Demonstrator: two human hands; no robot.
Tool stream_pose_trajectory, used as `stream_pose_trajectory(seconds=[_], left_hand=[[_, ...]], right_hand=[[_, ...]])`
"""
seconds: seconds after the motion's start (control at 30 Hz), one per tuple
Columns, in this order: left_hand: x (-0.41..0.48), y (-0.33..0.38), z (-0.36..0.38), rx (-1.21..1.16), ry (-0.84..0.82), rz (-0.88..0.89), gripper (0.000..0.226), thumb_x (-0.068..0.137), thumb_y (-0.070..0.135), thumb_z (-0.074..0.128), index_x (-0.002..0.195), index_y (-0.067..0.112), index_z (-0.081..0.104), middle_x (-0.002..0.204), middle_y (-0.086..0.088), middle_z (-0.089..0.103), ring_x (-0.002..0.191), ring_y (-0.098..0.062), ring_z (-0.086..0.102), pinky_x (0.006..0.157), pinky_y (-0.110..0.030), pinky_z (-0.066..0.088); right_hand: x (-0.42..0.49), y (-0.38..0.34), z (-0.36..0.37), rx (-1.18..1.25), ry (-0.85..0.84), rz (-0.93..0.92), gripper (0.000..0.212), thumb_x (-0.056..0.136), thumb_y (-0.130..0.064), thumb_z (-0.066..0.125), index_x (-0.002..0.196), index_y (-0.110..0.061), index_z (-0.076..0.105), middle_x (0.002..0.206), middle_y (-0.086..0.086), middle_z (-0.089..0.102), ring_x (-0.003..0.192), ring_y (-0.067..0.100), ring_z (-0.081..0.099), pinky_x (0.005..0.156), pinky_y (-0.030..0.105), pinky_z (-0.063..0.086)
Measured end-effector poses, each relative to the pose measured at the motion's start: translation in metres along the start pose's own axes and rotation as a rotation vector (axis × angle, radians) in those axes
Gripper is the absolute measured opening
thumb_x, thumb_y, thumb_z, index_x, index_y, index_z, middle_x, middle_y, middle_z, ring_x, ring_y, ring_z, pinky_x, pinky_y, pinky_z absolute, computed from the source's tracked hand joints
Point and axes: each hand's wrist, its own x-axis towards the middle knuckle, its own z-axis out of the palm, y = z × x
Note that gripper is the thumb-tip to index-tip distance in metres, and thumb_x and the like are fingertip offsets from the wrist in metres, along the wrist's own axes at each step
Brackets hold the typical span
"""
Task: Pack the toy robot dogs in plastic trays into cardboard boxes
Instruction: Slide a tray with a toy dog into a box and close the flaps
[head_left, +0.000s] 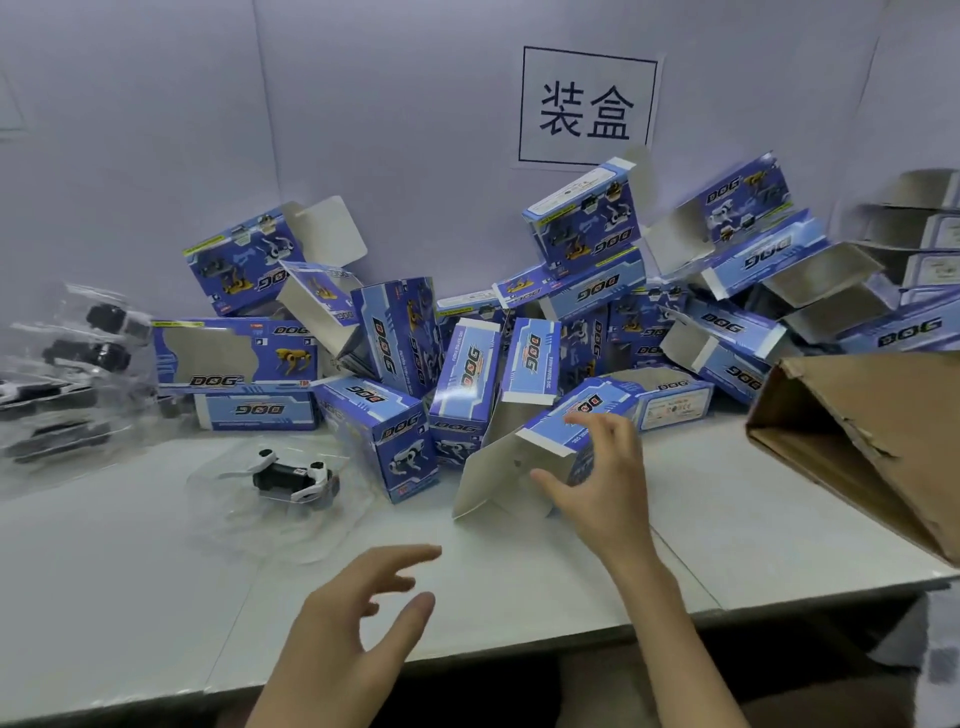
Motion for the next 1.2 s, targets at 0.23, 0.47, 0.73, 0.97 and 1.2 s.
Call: stream_pose_trajectory(seconds=[0.23,0.47,0.73,0.97,1.2], left_hand=[[0.002,-0.011,0.008,-0.105,0.08,-0.266,0.018,0.088,0.019,0.072,0.088,0.036,0.075,0.088,0.025,0.071,0.07,-0.005,0.069,0.068,-0.018,0.052],[0.006,0.005,0.01,-0.424,0.186,-0.382,0.035,0.069,0.05,0.073,0.099,0.031,0.071,0.087,0.008,0.075,0.067,-0.018,0.072,0.065,-0.039,0.06],[0.009,0.014,0.013,-0.564,0.478,-0.307,0.026,0.076,0.023,0.08,0.098,0.024,0.067,0.084,0.007,0.073,0.072,-0.022,0.073,0.055,-0.028,0.059],[0.007,0.012,0.012,-0.722,0.431,-0.35,0.011,0.076,0.019,0.076,0.087,0.017,0.075,0.079,-0.001,0.074,0.067,-0.014,0.072,0.058,-0.029,0.06],[0.004,0.027,0.009,-0.45,0.418,-0.202,0.038,0.085,0.015,0.072,0.08,0.052,0.073,0.083,0.014,0.075,0.074,-0.006,0.071,0.063,-0.024,0.058]], right_hand=[[0.021,-0.015,0.002,-0.095,0.105,-0.088,0.013,0.089,-0.025,0.073,0.082,-0.016,0.069,0.083,-0.005,0.059,0.086,0.022,0.053,0.067,0.033,0.044],[0.004,-0.058,-0.037,0.126,0.223,-0.153,0.006,0.087,-0.022,0.075,0.084,-0.018,0.074,0.079,-0.008,0.069,0.07,0.009,0.064,0.063,0.025,0.053],[-0.04,-0.091,-0.059,0.363,-0.001,-0.098,0.006,0.081,-0.024,0.078,0.083,-0.029,0.076,0.083,-0.017,0.072,0.083,0.013,0.068,0.064,0.041,0.06],[-0.06,-0.091,-0.065,0.457,0.062,-0.038,0.009,0.076,-0.041,0.071,0.082,-0.034,0.073,0.083,-0.014,0.073,0.082,0.013,0.069,0.055,0.031,0.059],[-0.06,-0.076,-0.067,0.386,0.017,0.116,0.013,0.086,-0.025,0.072,0.085,-0.037,0.072,0.081,-0.02,0.072,0.08,0.003,0.067,0.065,0.031,0.057]])
